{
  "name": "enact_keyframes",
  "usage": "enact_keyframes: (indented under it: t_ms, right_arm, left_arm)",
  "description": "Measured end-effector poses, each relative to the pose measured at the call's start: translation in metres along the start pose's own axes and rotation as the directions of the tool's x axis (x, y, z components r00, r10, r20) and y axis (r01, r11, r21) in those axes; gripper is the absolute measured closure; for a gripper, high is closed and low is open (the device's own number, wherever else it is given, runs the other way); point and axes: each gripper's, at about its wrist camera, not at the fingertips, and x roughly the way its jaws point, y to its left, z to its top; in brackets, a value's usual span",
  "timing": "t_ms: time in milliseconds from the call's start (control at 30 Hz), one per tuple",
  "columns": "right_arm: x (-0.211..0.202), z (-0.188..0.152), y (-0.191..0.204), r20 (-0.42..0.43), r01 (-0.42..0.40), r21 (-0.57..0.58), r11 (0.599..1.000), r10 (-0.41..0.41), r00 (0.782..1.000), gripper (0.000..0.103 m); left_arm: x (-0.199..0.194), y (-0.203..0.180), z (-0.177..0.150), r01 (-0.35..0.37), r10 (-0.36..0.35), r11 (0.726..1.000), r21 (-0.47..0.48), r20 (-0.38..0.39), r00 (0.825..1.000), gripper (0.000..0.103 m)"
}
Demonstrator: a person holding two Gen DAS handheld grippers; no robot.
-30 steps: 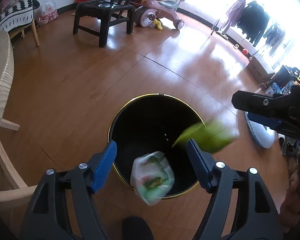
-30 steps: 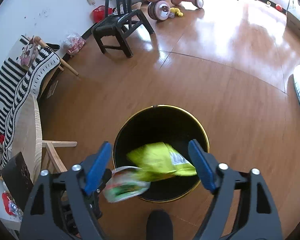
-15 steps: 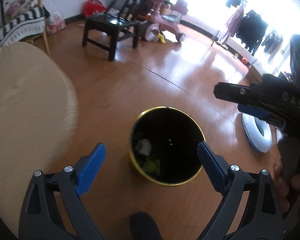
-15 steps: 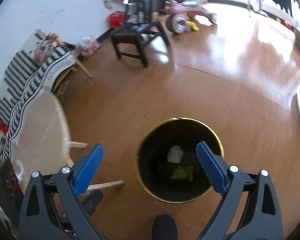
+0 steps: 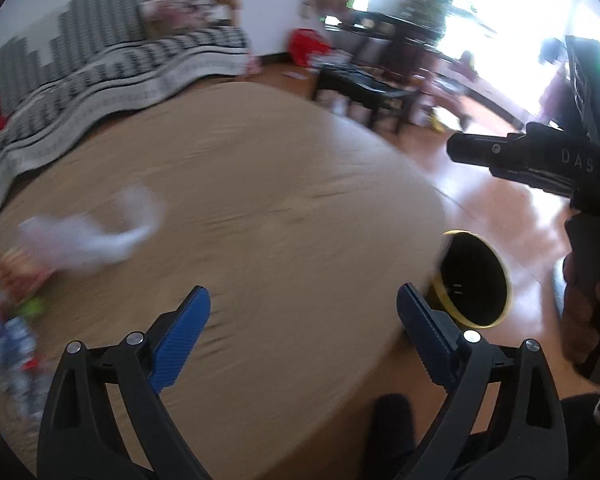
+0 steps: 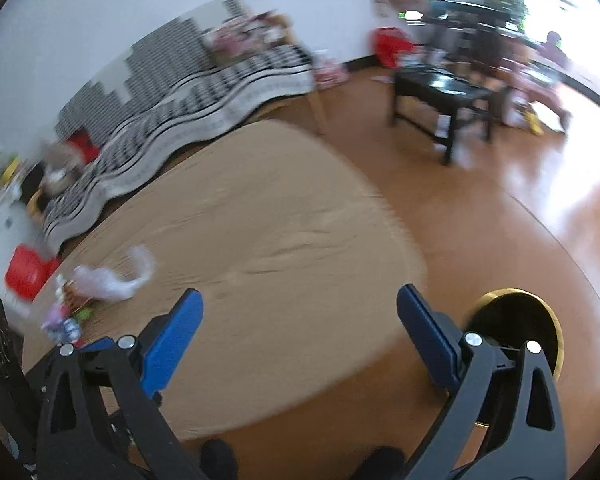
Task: Collect trash
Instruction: 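Grasp the clear plastic bag with the right tool while the left tool grasps the blister pack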
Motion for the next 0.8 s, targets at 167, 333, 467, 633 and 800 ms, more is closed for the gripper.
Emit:
enact_keyframes:
  t_ms: [167, 333, 467, 633, 800]
  right_arm:
    - [0.033, 0.003, 0.103, -0.046, -0.093, -0.147, 0.985, 0.087, 0.995, 0.009]
    - [0.061, -0.007, 0.183, -0.090, -0.151, -0.275, 0.949, 0.131, 0.987, 0.009]
    - [0.087, -0.015, 0.232, -0.116, -0.183, -0.355, 0.917, 0.152, 0.982, 0.009]
    - [0.119, -0.023, 0.261, -0.148, -0.189, -0.416, 0.889, 0.139, 0.979, 0.009]
    - [0.151, -0.028, 0.275, -0.191, -0.195, -0.438, 0.877, 0.121, 0.974, 0.009]
  left_arm:
    - [-0.037, 0.093, -0.038, -0.128, 0.128, 0.988, -0.083, 0.002, 0.992, 0.011]
    - [-0.064, 0.160, -0.085, -0.217, 0.216, 0.964, -0.153, -0.025, 0.976, 0.011]
    - [-0.072, 0.193, -0.111, -0.234, 0.229, 0.951, -0.204, -0.048, 0.972, 0.011]
    - [-0.075, 0.204, -0.121, -0.205, 0.202, 0.956, -0.210, -0.037, 0.979, 0.011]
    - [-0.071, 0.194, -0.124, -0.182, 0.181, 0.970, -0.158, -0.020, 0.983, 0.011]
